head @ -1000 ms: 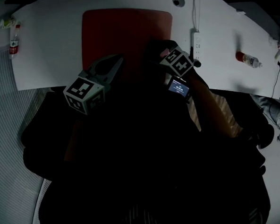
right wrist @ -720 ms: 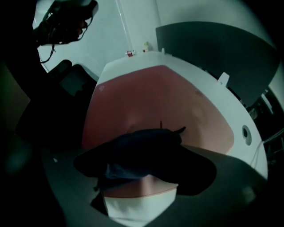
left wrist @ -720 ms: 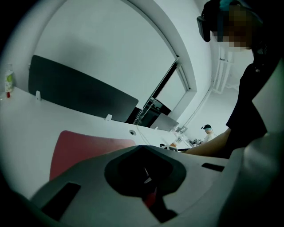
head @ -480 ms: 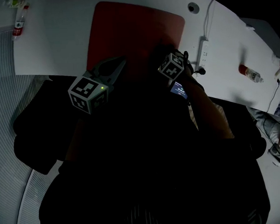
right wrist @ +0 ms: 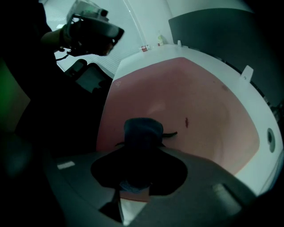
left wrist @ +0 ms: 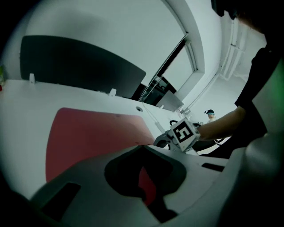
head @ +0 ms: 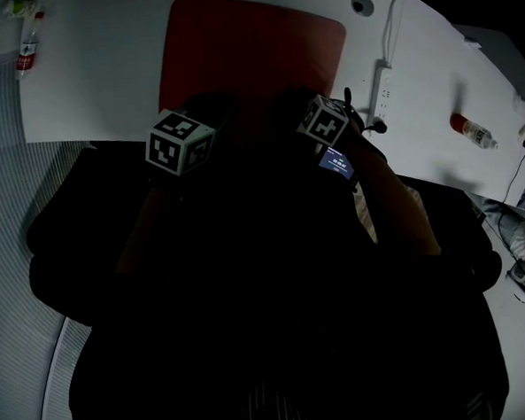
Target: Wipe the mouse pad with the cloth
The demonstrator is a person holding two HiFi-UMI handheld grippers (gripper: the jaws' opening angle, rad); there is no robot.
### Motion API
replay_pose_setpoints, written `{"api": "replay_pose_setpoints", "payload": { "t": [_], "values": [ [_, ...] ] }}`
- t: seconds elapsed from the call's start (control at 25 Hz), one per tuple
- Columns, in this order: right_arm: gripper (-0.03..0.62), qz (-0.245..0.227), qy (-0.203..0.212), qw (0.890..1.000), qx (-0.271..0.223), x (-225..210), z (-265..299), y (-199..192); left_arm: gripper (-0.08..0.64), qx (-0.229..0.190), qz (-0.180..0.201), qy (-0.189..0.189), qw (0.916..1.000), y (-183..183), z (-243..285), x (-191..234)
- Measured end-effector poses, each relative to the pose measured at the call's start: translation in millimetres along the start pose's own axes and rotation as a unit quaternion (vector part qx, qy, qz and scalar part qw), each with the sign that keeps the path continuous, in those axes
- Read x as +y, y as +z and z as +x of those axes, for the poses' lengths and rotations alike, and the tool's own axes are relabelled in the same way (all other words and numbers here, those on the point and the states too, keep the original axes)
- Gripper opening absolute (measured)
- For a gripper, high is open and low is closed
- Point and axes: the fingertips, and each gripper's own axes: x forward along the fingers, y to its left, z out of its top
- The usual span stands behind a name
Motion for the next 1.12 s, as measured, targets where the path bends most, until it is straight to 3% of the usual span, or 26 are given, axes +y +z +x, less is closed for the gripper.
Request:
{"api": "replay_pose_setpoints", "payload": {
  "t": [0.28,0.44,0.64,0.84,0.96,1.12],
  "values": [
    [0.11,0.014,0.007,1.0,-0.021,-6,-20,7,0.0,0.106,-0.003,0.012,0.9943,-61,51,47],
    [0.11,0.02,-0.004,0.999,-0.037,-18,-32,17,0.0,0.133,-0.011,0.037,0.9903,-80,62,78],
    [0.11,0.034,-0.037,0.997,-0.065,-50,-61,35,0.0,0.15,-0.021,0.058,0.9867,-76,64,101],
    [0.11,0.051,-0.076,0.992,-0.086,-98,-88,50,0.0,0.161,0.003,0.08,0.9837,-65,70,125],
    [0.112,0.046,-0.095,0.992,-0.073,-121,-91,48,0.0,0.178,0.004,0.082,0.9807,-66,71,122],
    [0.112,0.043,-0.118,0.991,-0.037,-149,-86,39,0.0,0.203,0.033,0.096,0.974,-65,72,121]
  ]
}}
